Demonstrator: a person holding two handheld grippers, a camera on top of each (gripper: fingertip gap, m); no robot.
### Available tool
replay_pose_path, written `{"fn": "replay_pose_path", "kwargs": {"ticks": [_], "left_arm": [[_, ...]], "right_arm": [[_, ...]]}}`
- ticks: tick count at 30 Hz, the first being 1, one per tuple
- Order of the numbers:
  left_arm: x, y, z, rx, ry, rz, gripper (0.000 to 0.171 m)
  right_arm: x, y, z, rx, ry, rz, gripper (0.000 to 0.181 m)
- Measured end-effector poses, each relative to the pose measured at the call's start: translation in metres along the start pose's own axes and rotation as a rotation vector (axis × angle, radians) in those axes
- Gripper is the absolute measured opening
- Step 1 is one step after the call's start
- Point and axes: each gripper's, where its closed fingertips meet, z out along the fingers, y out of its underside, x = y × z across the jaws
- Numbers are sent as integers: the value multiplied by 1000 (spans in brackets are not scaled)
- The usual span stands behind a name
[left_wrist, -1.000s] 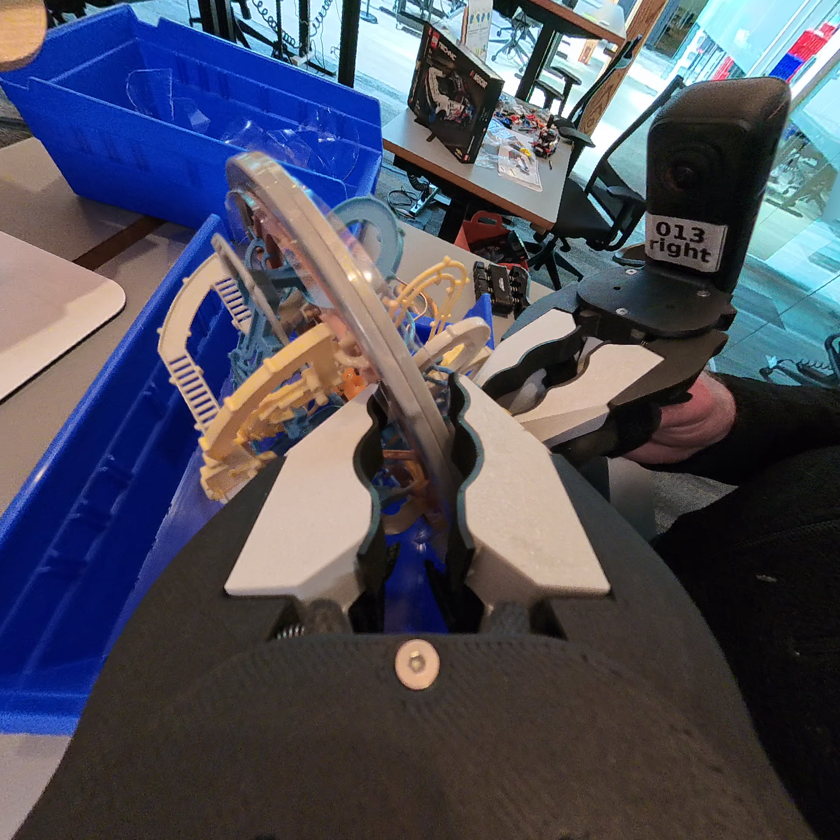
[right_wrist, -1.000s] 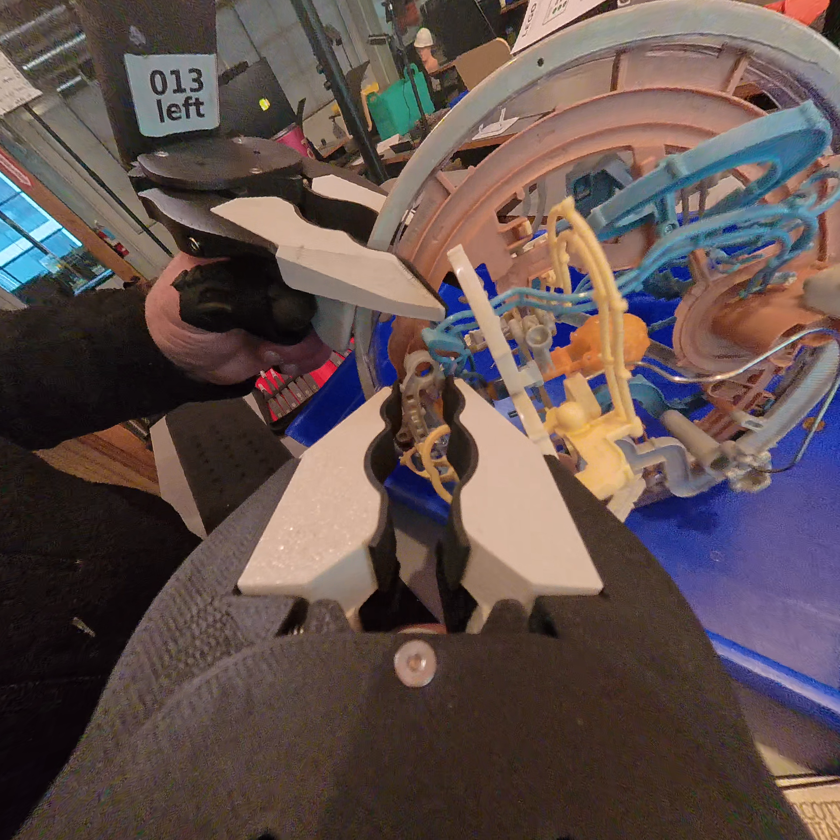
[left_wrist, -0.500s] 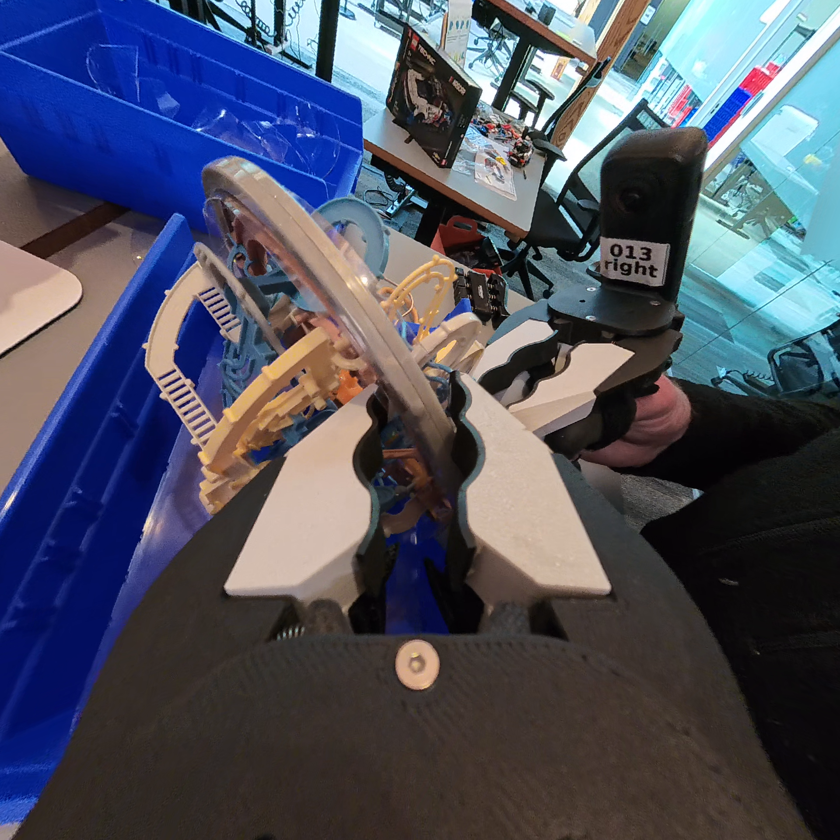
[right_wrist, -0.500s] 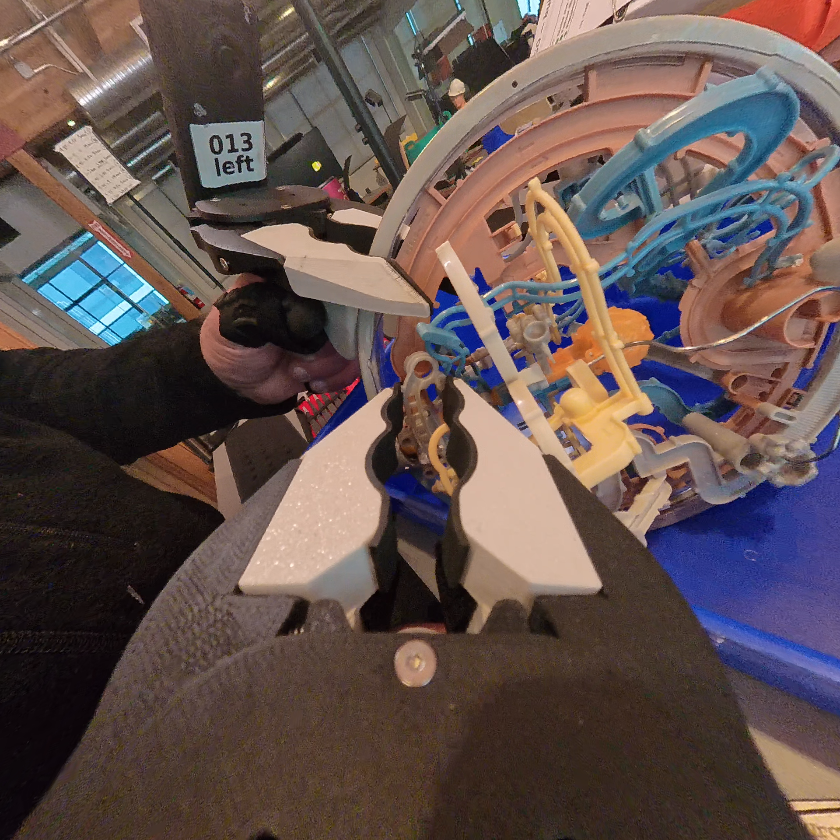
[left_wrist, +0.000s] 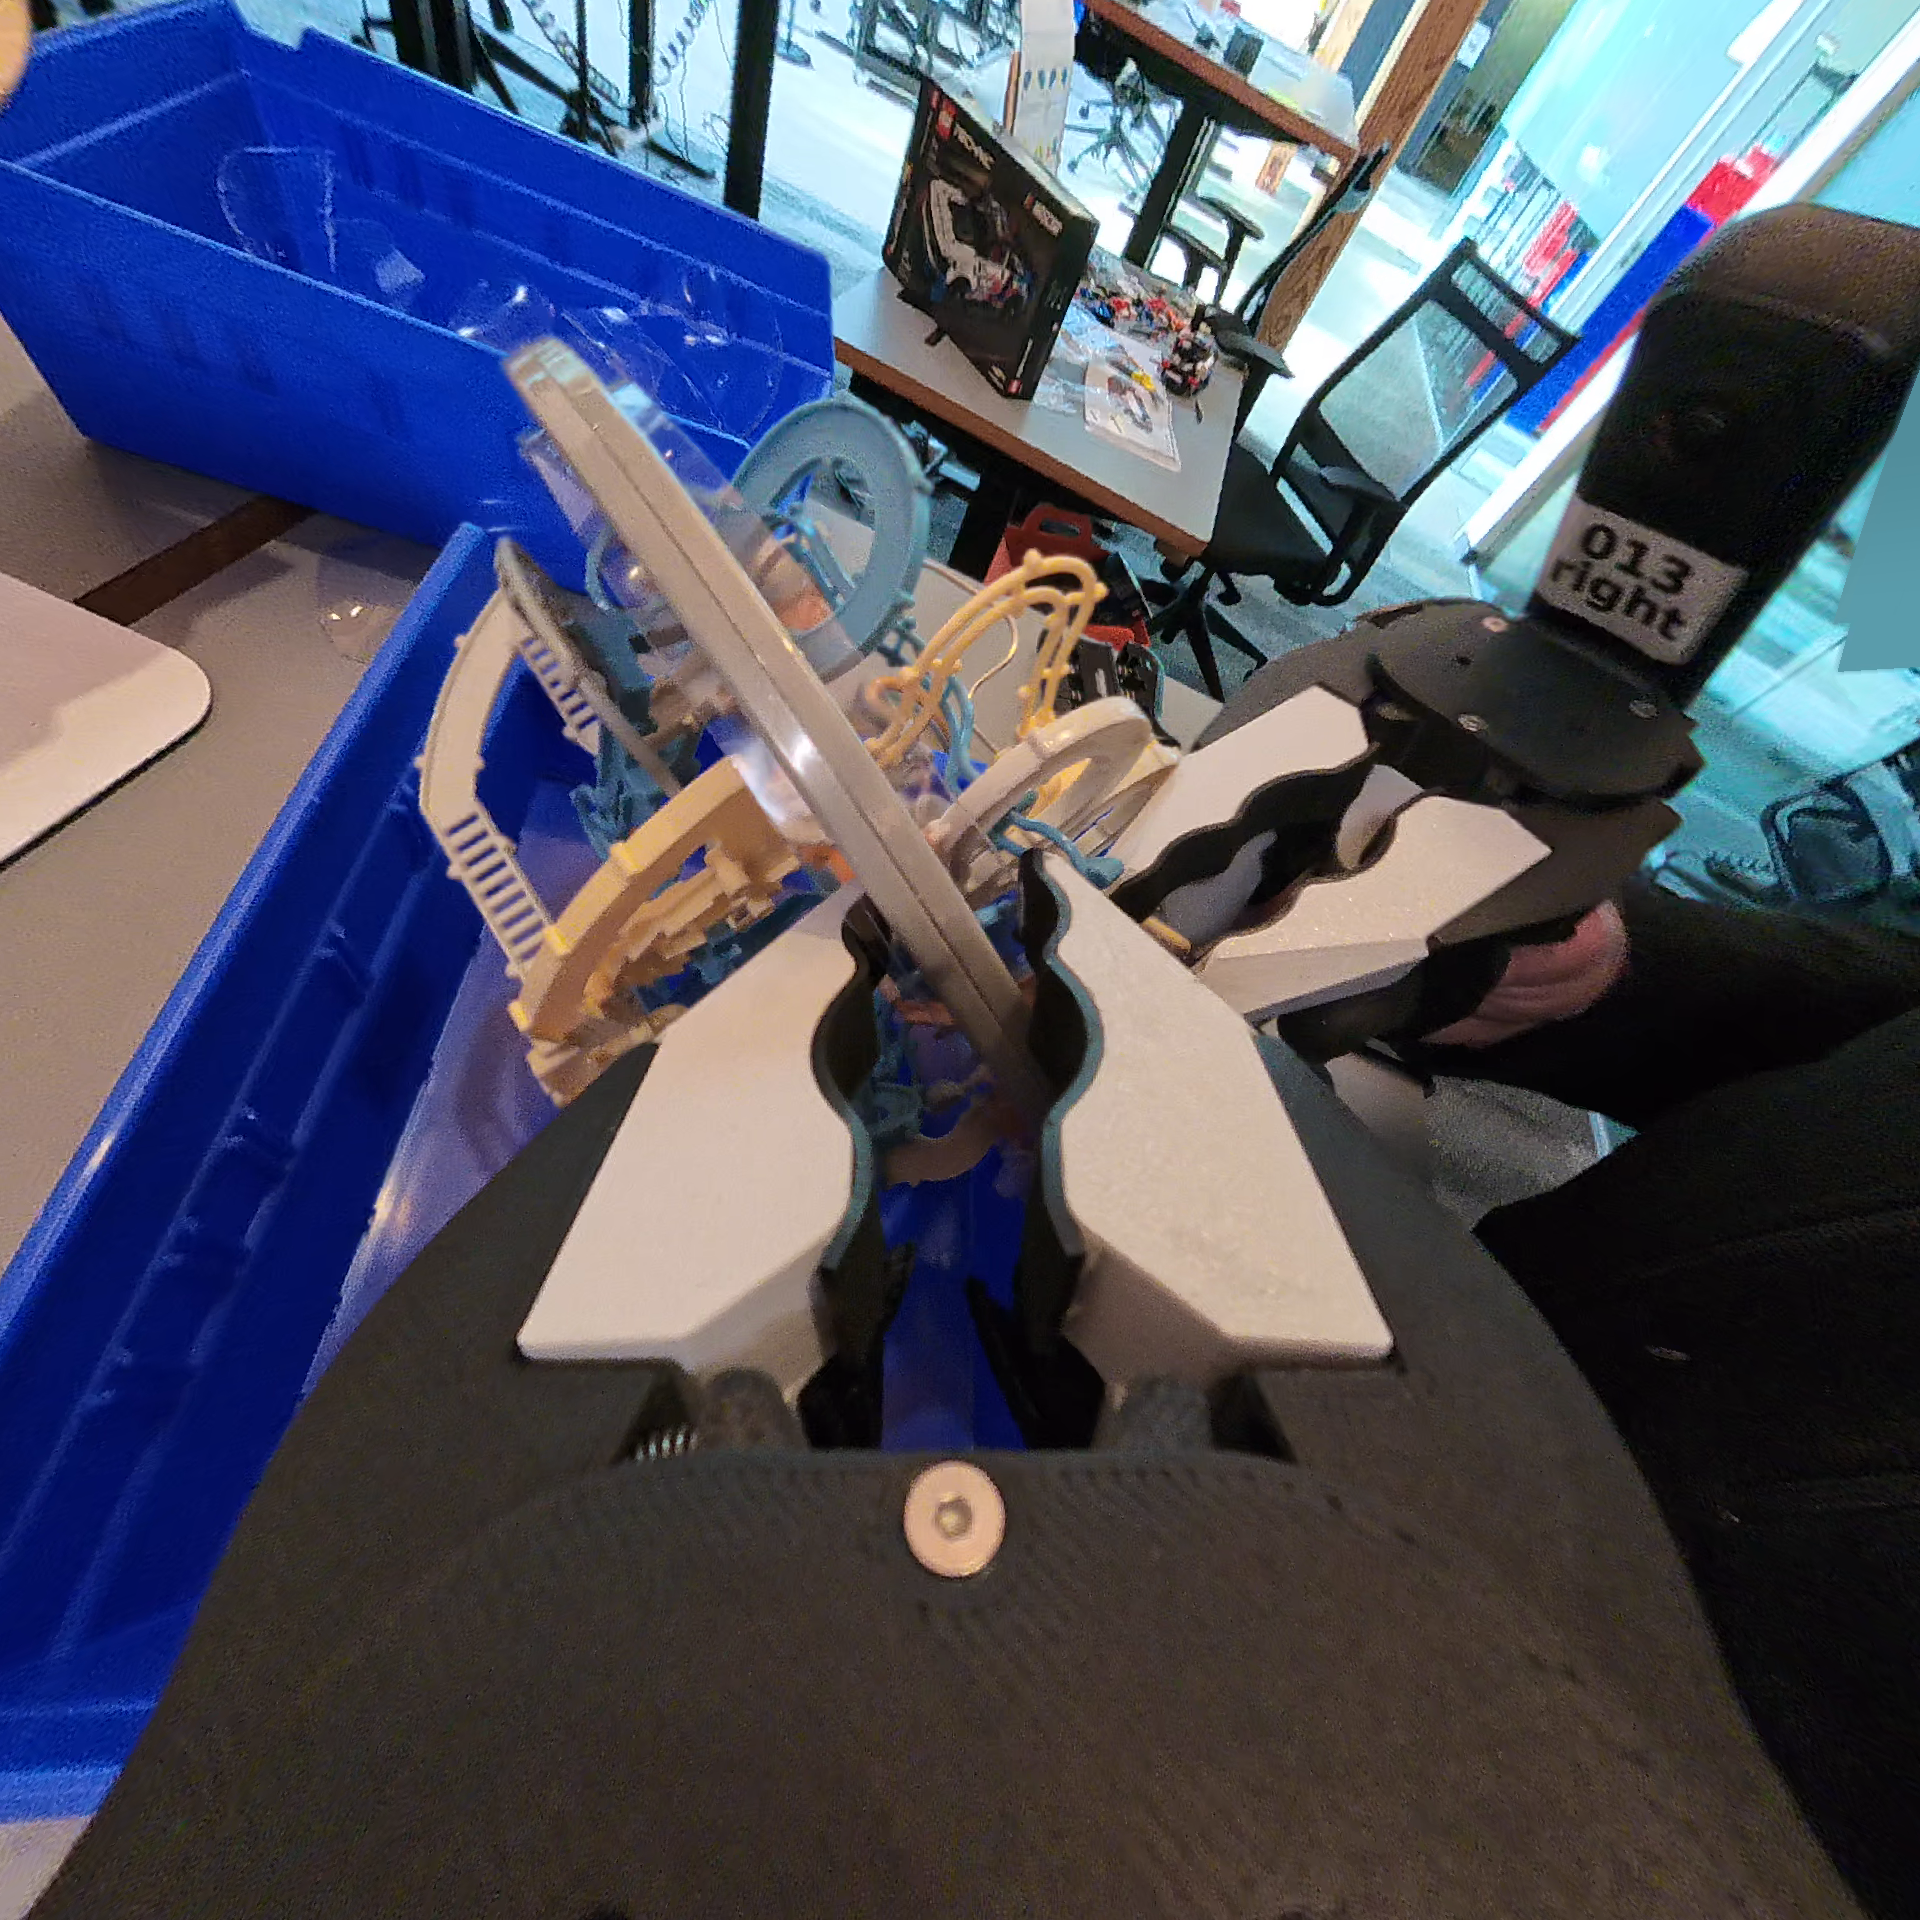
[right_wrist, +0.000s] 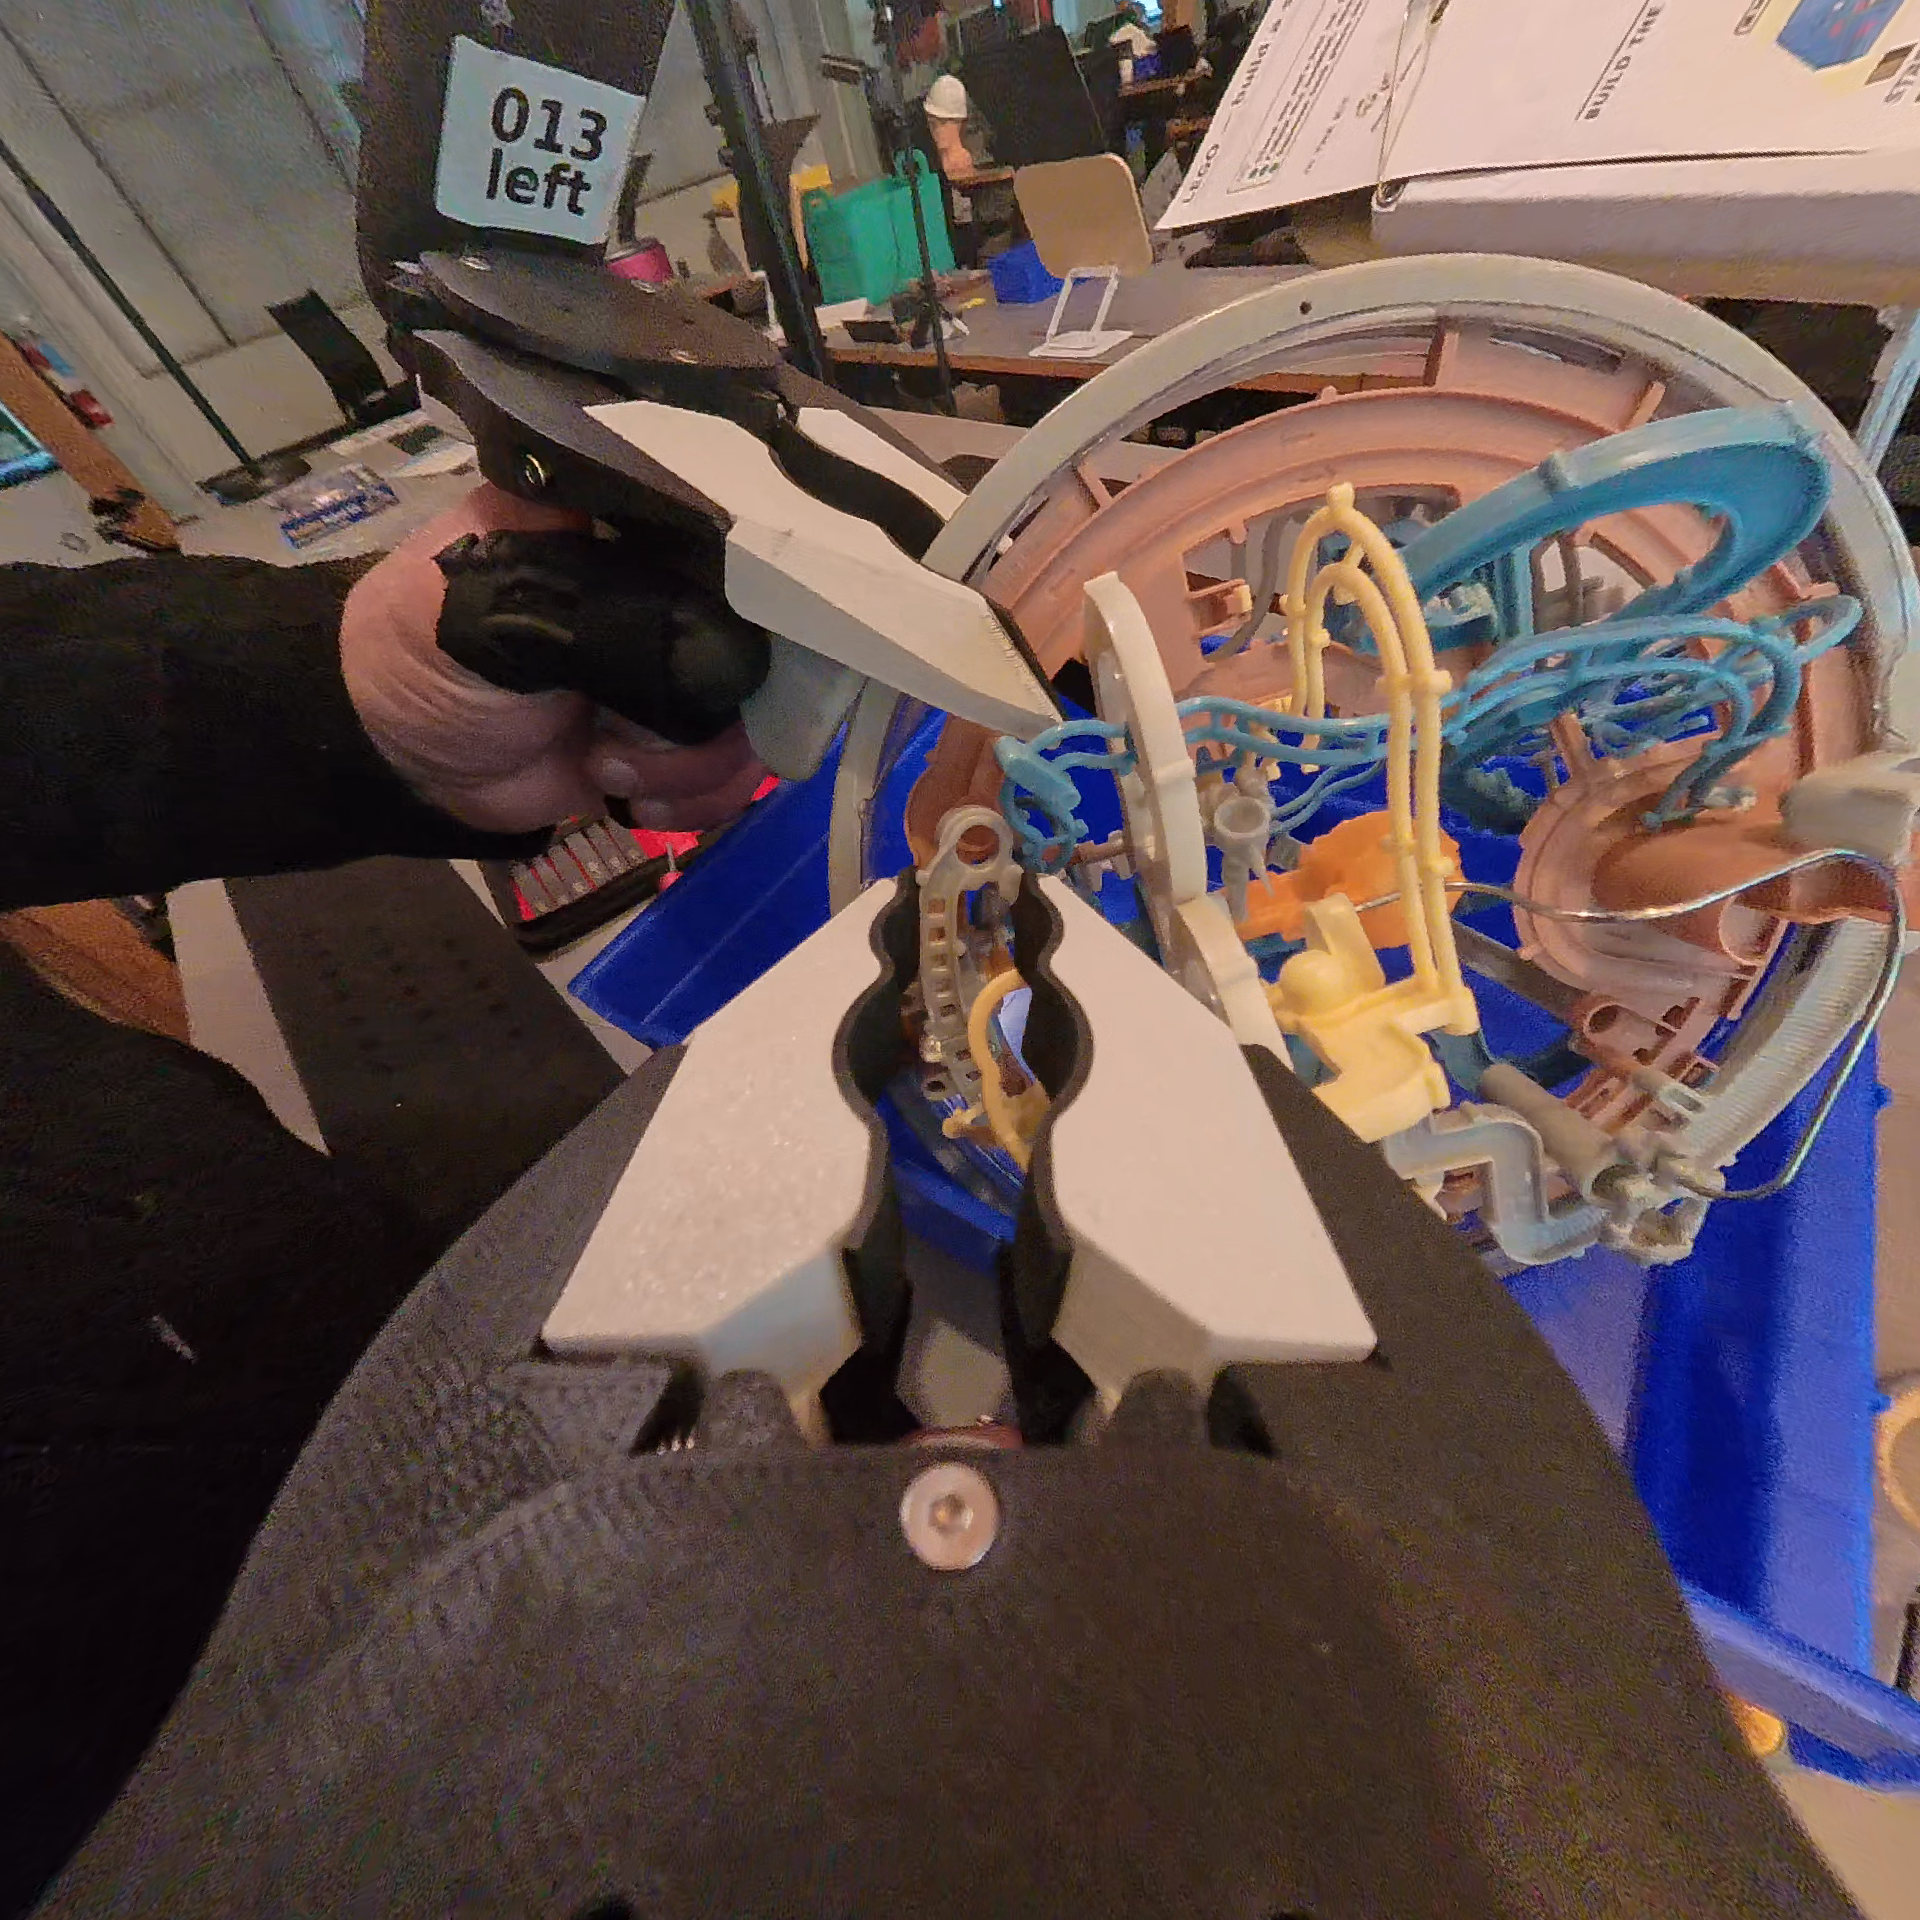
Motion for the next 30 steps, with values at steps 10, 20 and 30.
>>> {"fn": "replay_pose_path", "kwargs": {"ticks": [10,20,30], "left_arm": [[-52,13,-10,-85,-158,-201,18],[-45,14,1,-164,-179,-198,18],[-44,16,1,-172,-168,-262,18]], "right_arm": [[-41,-42,15,4,71,-364,0],[-2,9,15,-155,112,-156,8],[13,9,20,-161,134,-137,24]]}}
